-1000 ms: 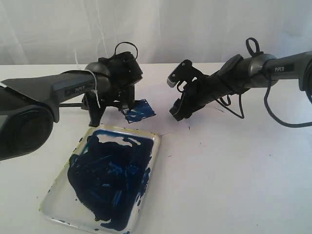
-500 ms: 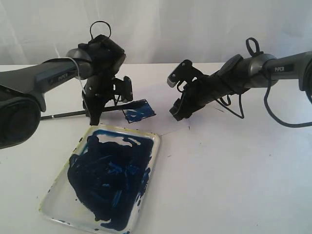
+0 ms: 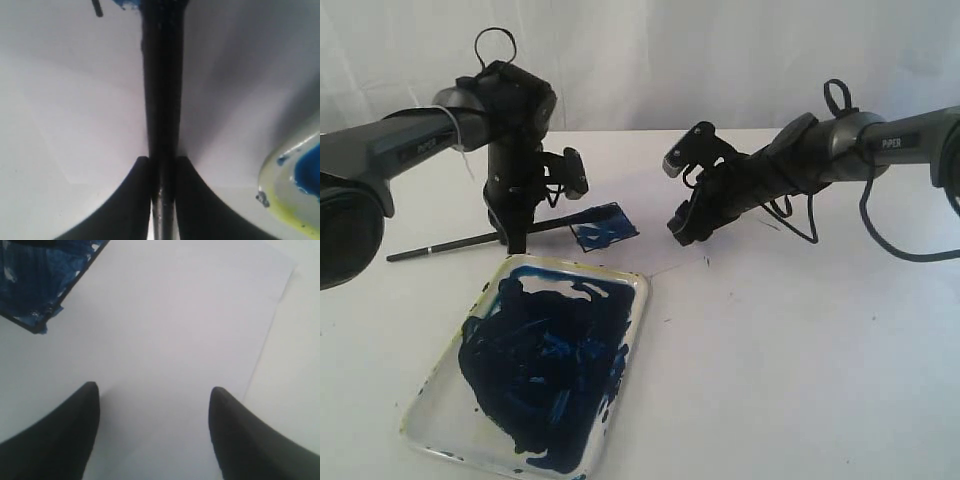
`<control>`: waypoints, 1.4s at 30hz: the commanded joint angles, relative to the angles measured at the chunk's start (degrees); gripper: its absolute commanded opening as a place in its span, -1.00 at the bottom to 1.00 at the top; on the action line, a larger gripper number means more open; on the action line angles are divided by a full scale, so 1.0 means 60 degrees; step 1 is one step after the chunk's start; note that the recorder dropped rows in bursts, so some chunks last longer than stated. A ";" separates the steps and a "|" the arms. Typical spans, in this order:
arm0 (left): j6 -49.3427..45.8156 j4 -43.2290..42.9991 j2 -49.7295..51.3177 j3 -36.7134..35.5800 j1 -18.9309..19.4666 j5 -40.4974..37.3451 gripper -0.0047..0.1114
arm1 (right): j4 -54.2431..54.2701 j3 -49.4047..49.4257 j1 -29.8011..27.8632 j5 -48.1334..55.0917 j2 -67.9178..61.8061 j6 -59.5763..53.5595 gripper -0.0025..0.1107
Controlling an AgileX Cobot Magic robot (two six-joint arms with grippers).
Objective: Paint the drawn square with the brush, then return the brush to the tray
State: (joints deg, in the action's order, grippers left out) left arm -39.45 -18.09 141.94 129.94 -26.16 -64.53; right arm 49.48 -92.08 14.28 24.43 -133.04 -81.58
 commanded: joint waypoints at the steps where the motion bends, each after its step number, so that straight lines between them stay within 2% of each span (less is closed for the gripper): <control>1: 0.0078 0.0667 -0.0263 0.0068 0.0255 -0.0582 -0.92 | -0.0464 0.0124 0.0011 -0.0092 -0.0289 -0.0110 0.10; 8: -0.0140 0.0216 -0.0526 0.0068 0.0123 -0.0906 -0.92 | -0.0464 0.0124 0.0011 -0.0092 -0.0289 -0.0110 0.10; 17: 0.0777 -0.3821 -0.0645 0.0068 -0.0978 -0.0906 -0.92 | -0.0464 0.0124 0.0011 -0.0092 -0.0289 -0.0110 0.10; 21: 0.0858 -0.4905 -0.0578 0.0068 -0.1474 -0.0906 -0.92 | -0.0464 0.0124 0.0011 -0.0092 -0.0289 -0.0008 0.10; 26: 0.0796 -0.5146 -0.0476 0.0068 -0.1879 -0.0906 -0.92 | -0.0464 0.0124 0.0011 -0.0092 -0.0289 -0.0053 0.10; 30: 0.0822 -0.5803 -0.0387 -0.0161 -0.1992 -0.0906 -0.92 | -0.0464 0.0124 0.0011 -0.0092 -0.0289 -0.0074 0.10; 34: 0.0843 -0.7340 -0.0387 -0.0842 -0.2014 -0.0906 -0.92 | -0.0464 0.0124 0.0011 -0.0092 -0.0289 -0.0074 0.10; 42: 0.0979 -0.8001 -0.0387 -0.1523 -0.2037 -0.0906 -0.92 | -0.0464 0.0124 0.0011 -0.0134 -0.0289 -0.0094 0.10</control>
State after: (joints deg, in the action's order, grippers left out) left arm -34.96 -64.06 139.97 121.77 -38.08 -64.53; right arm 49.60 -92.08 14.28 24.05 -133.04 -81.08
